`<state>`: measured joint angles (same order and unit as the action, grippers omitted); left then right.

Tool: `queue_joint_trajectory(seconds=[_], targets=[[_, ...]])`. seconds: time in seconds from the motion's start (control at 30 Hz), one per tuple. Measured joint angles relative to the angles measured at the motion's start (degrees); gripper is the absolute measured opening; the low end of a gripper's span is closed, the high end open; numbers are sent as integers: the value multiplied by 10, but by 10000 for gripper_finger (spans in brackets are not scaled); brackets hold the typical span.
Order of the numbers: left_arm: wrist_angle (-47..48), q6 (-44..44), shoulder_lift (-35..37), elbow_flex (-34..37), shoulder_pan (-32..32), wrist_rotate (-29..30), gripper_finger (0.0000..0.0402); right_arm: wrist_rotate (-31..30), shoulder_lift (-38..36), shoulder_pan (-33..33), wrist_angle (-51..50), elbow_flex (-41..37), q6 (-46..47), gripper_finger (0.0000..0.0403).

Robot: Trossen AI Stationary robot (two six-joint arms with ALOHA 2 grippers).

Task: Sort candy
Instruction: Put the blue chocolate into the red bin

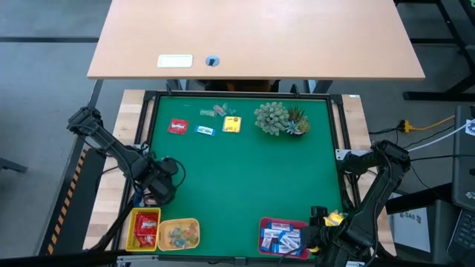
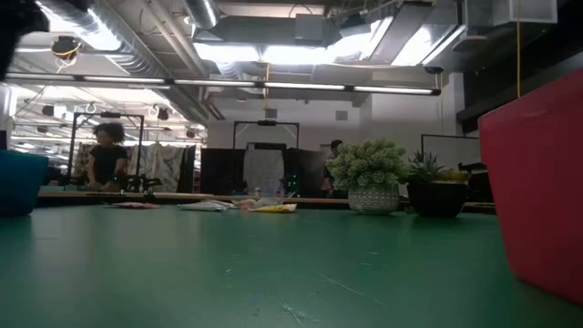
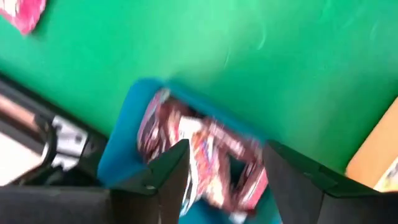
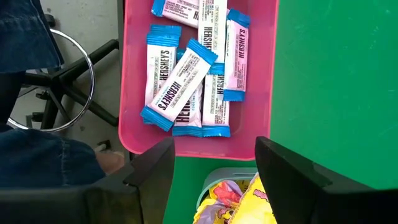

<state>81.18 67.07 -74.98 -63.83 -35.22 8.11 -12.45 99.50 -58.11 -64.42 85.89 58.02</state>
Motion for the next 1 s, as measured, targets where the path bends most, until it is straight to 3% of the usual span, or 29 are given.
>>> queue_joint_trajectory(seconds=[0.27, 0.5, 0.7, 1.0], targets=[[-87, -9, 0, 0, 63, 111, 203, 0, 0, 0, 0, 0, -20, 223], [-222, -190, 0, 0, 144, 175, 203, 0, 0, 0, 0, 0, -74, 223], [-319, -353, 0, 0, 233, 178, 203, -22, 0, 0, 0, 0, -90, 223], [-328, -522, 0, 0, 375, 139, 203, -26, 0, 0, 0, 0, -91, 223]])
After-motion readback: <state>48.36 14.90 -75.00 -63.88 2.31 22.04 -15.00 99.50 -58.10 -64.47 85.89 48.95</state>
